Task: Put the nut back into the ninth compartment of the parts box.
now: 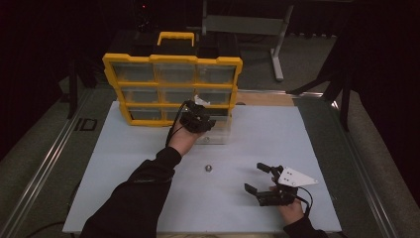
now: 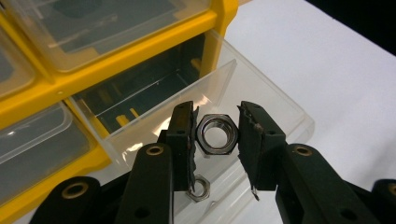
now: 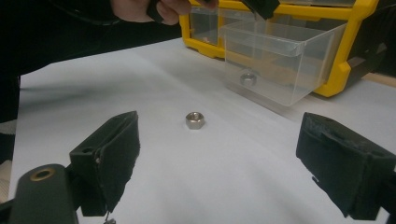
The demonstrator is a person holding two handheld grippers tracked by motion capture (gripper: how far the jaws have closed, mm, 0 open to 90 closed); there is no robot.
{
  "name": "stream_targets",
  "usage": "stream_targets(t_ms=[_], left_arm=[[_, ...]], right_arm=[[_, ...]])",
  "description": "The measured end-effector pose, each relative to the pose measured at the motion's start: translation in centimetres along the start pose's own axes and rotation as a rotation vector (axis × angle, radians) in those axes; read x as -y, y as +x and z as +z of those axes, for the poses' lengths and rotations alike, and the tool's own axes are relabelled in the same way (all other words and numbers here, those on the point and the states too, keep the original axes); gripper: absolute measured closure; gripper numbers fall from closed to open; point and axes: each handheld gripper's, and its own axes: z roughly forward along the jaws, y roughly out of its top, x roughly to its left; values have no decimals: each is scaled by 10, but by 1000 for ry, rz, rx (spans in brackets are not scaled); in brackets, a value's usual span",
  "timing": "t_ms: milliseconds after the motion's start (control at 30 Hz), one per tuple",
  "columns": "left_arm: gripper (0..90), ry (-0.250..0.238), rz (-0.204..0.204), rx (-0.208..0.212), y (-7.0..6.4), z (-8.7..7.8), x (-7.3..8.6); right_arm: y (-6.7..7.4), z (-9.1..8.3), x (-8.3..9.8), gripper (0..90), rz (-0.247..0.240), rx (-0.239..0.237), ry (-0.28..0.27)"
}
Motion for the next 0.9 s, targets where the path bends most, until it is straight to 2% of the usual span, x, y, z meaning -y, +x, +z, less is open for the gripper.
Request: stream_targets(t_ms=[167,300,367,500,667,700,767,800,833,900], left_arm=[[661,21,-10,-7,0,8,-1],[661,43,4,-2,1,13,-1],[661,48,-2,-5,2,15,0],[661,84,1,16,3,22,-2],[654,105,-5,15,3,26,-3],[635,107,-18,28,4,26,-4],[577,117,-1,22,3,27,-5],[535,117,-1,22,3,27,-5],[483,119,-8,43,3,28,-6],[429,121,-2,35,2,27,-7]], right_arm=[[0,0,0,134,3,1,0],[0,0,0,134,0,0,-1],[0,0,0,134,3,1,-3],[0,0,0,134,-1,-2,0],[-1,-1,0,134,3,0,-3],[-1,-1,0,134,2,-1,-3],[0,0,0,134,2,-2,0],[0,0,0,134,2,-2,0],[0,0,0,134,-1,-4,2],[0,0,0,135,-1,-3,1]])
